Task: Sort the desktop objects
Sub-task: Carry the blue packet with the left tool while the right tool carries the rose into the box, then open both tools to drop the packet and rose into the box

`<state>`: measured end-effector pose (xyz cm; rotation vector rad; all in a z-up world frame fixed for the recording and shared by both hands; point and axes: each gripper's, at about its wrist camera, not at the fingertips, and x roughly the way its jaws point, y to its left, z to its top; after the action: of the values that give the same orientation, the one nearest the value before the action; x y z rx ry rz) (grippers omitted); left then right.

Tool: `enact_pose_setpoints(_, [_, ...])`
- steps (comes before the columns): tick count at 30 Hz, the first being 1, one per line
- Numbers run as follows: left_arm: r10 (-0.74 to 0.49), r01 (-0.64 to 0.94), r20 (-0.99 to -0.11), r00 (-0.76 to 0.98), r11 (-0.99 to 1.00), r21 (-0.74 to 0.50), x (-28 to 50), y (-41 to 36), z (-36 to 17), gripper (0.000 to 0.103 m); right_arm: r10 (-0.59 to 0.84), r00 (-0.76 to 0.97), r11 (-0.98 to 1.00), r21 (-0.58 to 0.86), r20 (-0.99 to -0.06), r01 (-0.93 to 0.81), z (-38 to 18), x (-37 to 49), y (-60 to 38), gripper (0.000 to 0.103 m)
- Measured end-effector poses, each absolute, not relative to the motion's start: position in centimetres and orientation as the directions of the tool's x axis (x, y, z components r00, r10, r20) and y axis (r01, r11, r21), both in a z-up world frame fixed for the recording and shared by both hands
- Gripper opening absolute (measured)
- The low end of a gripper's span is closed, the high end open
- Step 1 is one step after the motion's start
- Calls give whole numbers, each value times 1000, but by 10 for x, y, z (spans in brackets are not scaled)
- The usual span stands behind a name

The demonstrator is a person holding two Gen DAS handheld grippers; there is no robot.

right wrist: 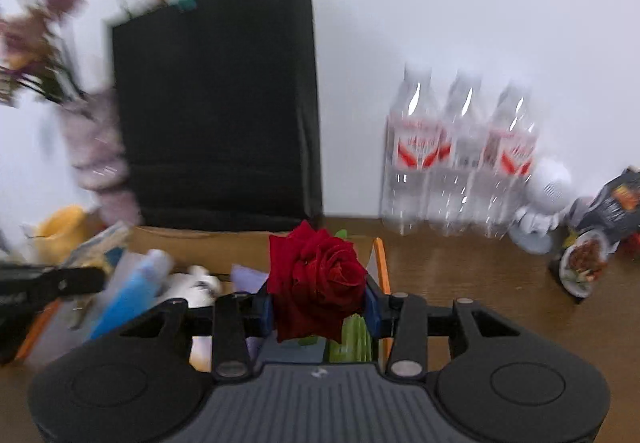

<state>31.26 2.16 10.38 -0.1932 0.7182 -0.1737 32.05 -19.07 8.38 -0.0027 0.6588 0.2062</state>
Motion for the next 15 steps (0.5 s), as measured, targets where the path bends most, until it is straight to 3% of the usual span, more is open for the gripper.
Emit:
enact_pose_setpoints(7, [-240, 124, -691, 681, 969, -214, 364, -4, 77, 13, 141, 658, 986, 42, -740, -163, 45, 402, -171, 42])
enact_pose_setpoints(9, [-257, 134, -714, 652, 965, -225, 376, -10, 70, 26, 144, 627, 987, 63, -765, -150, 38, 412, -175, 53])
enact_pose_setpoints(13, [-257, 141, -685, 682, 965, -222, 373, -12, 73, 36, 206, 600, 978, 138, -773, -158, 41, 412, -186, 60])
enact_pose_setpoints(15, [-256, 134, -677, 690, 964, -228, 372, -7, 79, 49, 193, 597, 980, 121, -778, -159, 48, 406, -186, 70])
